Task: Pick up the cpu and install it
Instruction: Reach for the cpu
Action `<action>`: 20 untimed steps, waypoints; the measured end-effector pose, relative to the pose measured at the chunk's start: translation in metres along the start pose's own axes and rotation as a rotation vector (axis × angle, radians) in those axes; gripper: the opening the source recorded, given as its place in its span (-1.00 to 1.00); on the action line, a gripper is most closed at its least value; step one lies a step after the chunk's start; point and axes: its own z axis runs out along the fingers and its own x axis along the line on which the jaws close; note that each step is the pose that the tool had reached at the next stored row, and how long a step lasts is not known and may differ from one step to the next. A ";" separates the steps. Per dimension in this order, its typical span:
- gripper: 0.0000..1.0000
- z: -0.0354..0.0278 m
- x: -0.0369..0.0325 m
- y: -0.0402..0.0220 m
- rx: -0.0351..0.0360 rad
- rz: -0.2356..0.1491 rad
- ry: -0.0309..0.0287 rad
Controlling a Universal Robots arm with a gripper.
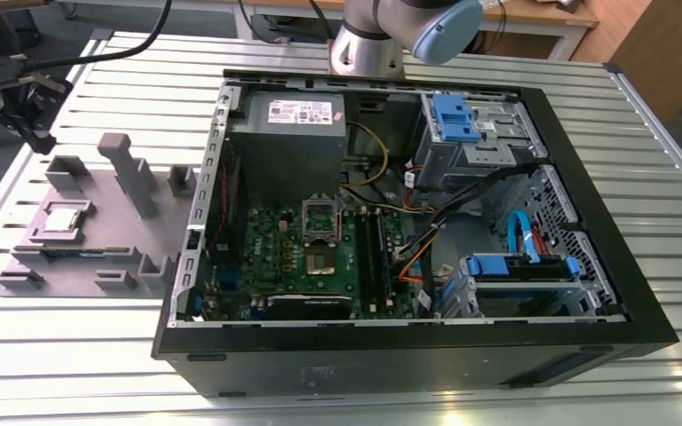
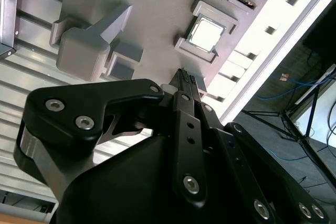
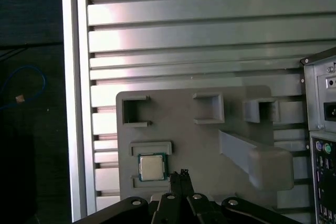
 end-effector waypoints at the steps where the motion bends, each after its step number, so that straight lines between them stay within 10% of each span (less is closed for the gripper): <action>1: -0.79 0.0006 0.0001 -0.0001 0.0001 0.000 0.0001; 20: -0.79 0.0089 0.0029 -0.0009 0.0001 0.000 0.0001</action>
